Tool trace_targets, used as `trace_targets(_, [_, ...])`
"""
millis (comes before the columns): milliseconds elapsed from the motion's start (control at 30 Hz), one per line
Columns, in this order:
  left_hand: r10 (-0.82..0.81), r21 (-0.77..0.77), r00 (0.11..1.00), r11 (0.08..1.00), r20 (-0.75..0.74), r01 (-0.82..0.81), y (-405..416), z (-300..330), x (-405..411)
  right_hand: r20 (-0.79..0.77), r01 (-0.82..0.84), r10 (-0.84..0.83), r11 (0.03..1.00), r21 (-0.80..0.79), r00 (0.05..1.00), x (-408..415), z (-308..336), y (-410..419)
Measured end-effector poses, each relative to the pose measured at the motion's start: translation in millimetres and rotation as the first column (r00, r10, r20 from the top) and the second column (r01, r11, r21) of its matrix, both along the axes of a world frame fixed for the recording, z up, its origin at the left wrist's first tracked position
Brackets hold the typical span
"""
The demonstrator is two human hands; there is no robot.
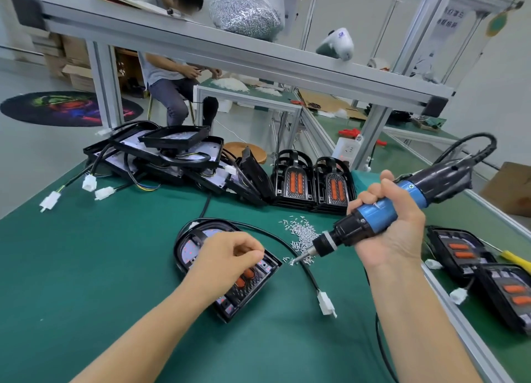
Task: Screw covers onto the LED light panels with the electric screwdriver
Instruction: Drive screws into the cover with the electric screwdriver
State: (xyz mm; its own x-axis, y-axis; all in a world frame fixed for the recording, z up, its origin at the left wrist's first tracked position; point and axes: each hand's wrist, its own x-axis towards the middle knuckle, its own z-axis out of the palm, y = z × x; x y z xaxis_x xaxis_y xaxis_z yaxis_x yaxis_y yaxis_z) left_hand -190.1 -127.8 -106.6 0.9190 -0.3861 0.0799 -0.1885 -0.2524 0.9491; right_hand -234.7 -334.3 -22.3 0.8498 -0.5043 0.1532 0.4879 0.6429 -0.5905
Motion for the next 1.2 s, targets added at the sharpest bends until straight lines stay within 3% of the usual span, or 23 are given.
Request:
trace_targets(133, [-0.024, 0.328, 0.947, 0.941, 0.321, -0.087, -34.2, 11.6, 18.0, -0.024, 0.101, -0.099, 0.994, 0.048, 0.995, 2.5, -2.8, -8.3])
trace_targets(400, [-0.153, 0.511, 0.909, 0.856, 0.388, -0.074, -65.7, 15.3, 32.6, -0.105, 0.258, -0.244, 0.956, 0.143, 0.964, 5.7, -8.7, -29.3])
trace_targets(533, [-0.122, 0.260, 0.943, 0.965, 0.310, 0.039, -59.5, 17.3, 18.9, -0.123, 0.298, -0.284, 0.947, 0.122, 0.951, 5.4, -12.8, -32.7])
trace_targets(633, [-0.148, 0.101, 0.962, 0.987, 0.229, 0.128, -58.9, 21.8, 3.6, -0.117, 0.291, -0.278, 0.949, 0.118, 0.954, 5.4, -13.9, -30.3])
trace_targets(733, [-0.151, 0.080, 0.968, 0.987, 0.198, 0.137, -60.9, 23.8, -1.1, -0.107, 0.274, -0.263, 0.955, 0.113, 0.959, 7.0, -12.8, -25.7])
trace_targets(933, [-0.086, 0.138, 0.950, 0.989, 0.300, 0.046, -57.2, 23.8, 1.7, -0.078, 0.253, -0.245, 0.962, 0.101, 0.966, 8.7, -8.6, -20.5])
trace_targets(1100, [-0.026, 0.099, 0.941, 0.995, 0.337, -0.008, -55.6, 25.6, 0.1, -0.089, 0.258, -0.248, 0.957, 0.131, 0.965, 11.3, -6.8, -19.0])
trace_targets(1200, [0.017, -0.103, 0.998, 0.995, 0.059, -0.011, -50.9, 25.6, 3.1, -0.104, 0.254, -0.237, 0.947, 0.196, 0.966, 10.9, -5.9, -21.3])
